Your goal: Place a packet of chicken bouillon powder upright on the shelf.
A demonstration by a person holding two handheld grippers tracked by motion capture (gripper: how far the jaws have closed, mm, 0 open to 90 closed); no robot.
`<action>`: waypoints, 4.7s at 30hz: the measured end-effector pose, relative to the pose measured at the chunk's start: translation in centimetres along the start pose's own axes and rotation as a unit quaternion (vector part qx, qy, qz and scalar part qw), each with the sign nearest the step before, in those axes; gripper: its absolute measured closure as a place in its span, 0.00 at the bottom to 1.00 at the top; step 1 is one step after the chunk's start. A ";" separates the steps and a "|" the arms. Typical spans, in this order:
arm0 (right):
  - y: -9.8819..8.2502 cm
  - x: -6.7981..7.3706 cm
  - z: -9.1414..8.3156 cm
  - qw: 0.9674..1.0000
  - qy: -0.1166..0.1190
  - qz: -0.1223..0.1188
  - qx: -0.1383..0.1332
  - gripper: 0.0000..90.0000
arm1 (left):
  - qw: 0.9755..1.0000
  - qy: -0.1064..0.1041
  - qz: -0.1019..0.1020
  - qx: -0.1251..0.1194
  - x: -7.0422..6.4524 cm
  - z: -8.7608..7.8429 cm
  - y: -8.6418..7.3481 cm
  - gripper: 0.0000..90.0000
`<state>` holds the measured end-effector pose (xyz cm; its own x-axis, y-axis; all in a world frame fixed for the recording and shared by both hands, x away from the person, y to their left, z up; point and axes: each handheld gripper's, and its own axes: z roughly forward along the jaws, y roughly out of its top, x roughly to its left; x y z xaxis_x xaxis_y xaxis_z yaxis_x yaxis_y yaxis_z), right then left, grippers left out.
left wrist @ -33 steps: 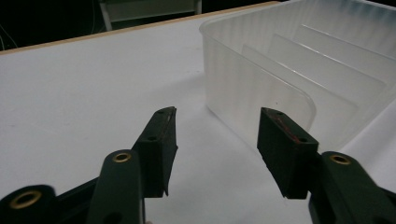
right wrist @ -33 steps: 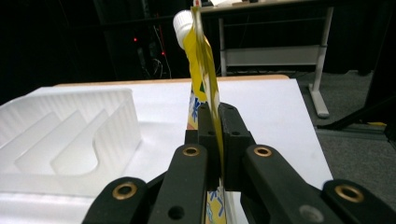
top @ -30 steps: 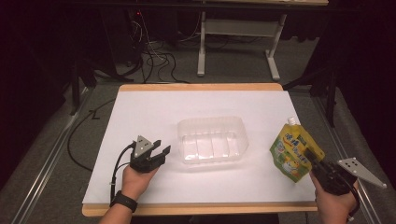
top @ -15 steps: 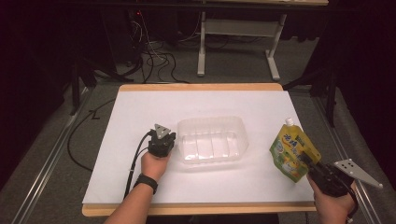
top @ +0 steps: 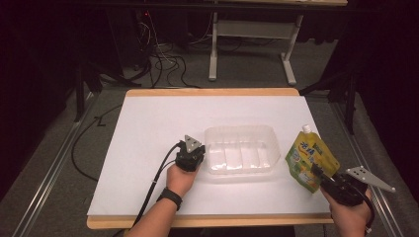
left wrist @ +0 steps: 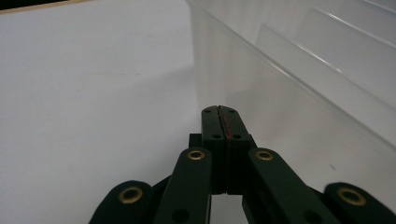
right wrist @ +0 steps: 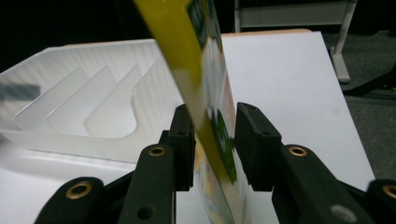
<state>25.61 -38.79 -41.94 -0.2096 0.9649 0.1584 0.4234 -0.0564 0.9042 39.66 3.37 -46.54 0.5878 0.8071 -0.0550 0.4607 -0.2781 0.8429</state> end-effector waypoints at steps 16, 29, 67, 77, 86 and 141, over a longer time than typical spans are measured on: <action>-0.2 -0.3 0.5 1.000 -0.008 -0.010 0.025 0.92 | 0.998 -0.047 0.035 -0.020 -0.6 -4.4 -2.3 0.73; 0.3 -0.3 0.0 1.000 -0.015 0.006 -0.006 0.97 | 0.998 -0.059 0.015 -0.035 0.6 -5.7 -2.1 0.62; 6.5 6.5 -1.8 0.991 0.037 -0.043 -0.121 0.99 | 0.997 -0.054 0.010 -0.062 3.2 -8.3 -2.6 0.56; 7.0 9.2 1.2 0.991 0.058 -0.046 -0.111 0.99 | 0.996 -0.052 0.010 -0.067 3.4 -8.7 -2.6 0.56; 7.3 11.5 3.9 0.991 0.073 -0.051 -0.105 0.99 | 0.996 -0.055 0.012 -0.066 3.5 -8.8 -2.6 0.56; 5.1 16.6 11.8 0.994 0.040 -0.056 -0.084 0.99 | 0.995 -0.066 0.017 -0.072 3.4 -9.3 -2.5 0.56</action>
<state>34.68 -19.99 -39.37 -0.3189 0.9446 0.0780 0.2425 0.0018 0.9701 34.34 11.62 -43.87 0.6882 0.7203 -0.0868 0.3451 -0.2197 0.9125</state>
